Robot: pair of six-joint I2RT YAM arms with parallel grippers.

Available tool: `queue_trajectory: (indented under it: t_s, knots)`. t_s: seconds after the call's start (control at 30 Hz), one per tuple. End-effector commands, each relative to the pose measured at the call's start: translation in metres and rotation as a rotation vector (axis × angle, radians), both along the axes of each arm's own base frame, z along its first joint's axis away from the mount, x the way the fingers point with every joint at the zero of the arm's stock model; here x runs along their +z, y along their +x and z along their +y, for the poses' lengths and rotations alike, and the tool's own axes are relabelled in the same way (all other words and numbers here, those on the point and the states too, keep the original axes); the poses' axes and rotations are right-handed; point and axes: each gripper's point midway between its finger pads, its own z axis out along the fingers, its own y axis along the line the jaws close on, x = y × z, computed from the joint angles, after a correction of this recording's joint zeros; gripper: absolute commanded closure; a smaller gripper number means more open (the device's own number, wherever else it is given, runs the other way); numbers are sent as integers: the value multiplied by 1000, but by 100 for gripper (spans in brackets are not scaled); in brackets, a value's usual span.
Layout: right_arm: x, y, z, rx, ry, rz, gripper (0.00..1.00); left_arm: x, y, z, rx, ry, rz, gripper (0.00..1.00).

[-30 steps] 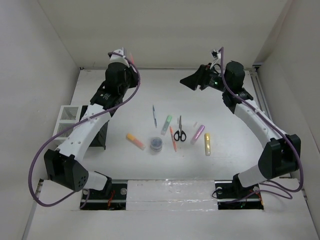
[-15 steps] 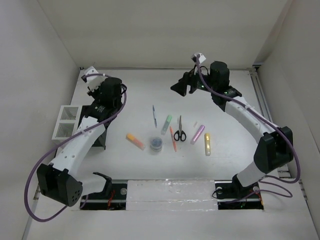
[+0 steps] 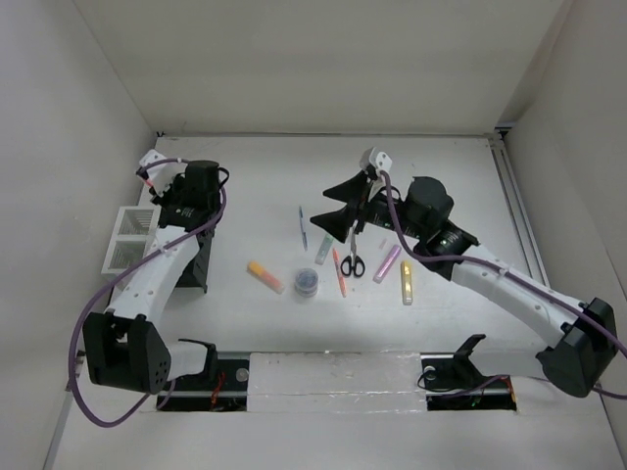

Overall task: Sort the stationery into containers
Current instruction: Place the stationery into the container

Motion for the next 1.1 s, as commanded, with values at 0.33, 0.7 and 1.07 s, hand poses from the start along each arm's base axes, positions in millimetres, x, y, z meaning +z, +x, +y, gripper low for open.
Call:
queue_trajectory:
  t_s: [0.33, 0.7, 1.07]
  knots:
    - [2, -11, 2, -3, 77, -63, 22, -21, 15, 2, 16, 39, -18, 100]
    - [-6, -15, 2, 20, 93, -86, 21, -59, 14, 6, 45, 76, 85, 100]
    - [-14, -12, 15, 60, 108, -85, 21, -85, 5, -3, 95, 75, 167, 100]
